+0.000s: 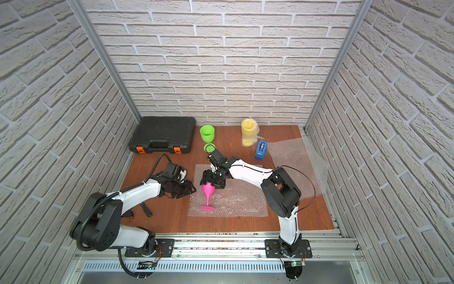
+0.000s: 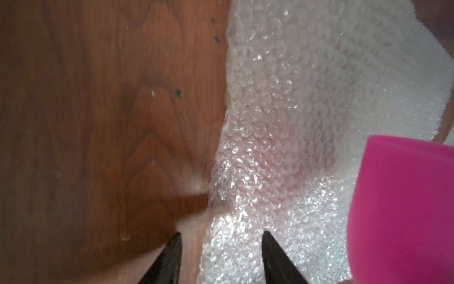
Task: Wrap wine glasses in bubble wrap
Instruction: Place the wine glass on the bubble wrap.
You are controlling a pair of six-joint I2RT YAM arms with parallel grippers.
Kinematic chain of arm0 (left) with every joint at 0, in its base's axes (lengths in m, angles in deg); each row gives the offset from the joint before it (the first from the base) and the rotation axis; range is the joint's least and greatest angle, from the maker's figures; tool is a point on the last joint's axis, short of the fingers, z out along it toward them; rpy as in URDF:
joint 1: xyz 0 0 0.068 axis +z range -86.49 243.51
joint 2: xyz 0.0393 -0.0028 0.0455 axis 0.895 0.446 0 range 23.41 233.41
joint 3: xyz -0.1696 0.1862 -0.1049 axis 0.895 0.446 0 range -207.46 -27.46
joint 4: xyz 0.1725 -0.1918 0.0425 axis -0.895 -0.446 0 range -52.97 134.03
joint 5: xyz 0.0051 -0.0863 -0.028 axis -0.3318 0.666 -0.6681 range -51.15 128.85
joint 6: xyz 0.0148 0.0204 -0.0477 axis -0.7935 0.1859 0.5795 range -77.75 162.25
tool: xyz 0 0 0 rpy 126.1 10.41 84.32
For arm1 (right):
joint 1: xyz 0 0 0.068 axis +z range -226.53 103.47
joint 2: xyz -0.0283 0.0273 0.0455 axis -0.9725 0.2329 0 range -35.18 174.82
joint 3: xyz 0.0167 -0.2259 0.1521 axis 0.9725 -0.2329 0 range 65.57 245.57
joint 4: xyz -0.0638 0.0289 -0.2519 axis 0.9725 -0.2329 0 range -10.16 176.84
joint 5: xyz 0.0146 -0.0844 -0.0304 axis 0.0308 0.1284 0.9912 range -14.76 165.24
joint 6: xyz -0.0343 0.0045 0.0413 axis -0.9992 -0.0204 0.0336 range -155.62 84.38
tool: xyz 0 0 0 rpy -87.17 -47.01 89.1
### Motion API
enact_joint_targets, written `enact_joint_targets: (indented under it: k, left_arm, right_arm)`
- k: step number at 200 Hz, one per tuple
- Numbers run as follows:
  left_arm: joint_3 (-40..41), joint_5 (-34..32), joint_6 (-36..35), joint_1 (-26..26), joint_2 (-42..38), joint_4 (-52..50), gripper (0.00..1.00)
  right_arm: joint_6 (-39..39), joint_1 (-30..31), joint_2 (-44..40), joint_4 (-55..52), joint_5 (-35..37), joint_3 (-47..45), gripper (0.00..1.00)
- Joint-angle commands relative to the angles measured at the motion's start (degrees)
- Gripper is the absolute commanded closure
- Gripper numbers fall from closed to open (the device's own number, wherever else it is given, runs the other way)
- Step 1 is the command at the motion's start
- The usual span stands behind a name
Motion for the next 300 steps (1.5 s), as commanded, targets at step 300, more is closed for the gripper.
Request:
enact_joint_targets:
  k: [300]
  left_arm:
    - [-1.9, -2.0, 0.5, -4.9, 7.1, -2.2, 0.61]
  right_arm:
    - [-0.1, 1.5, 7.1, -5.0, 3.0, 3.3, 0.37]
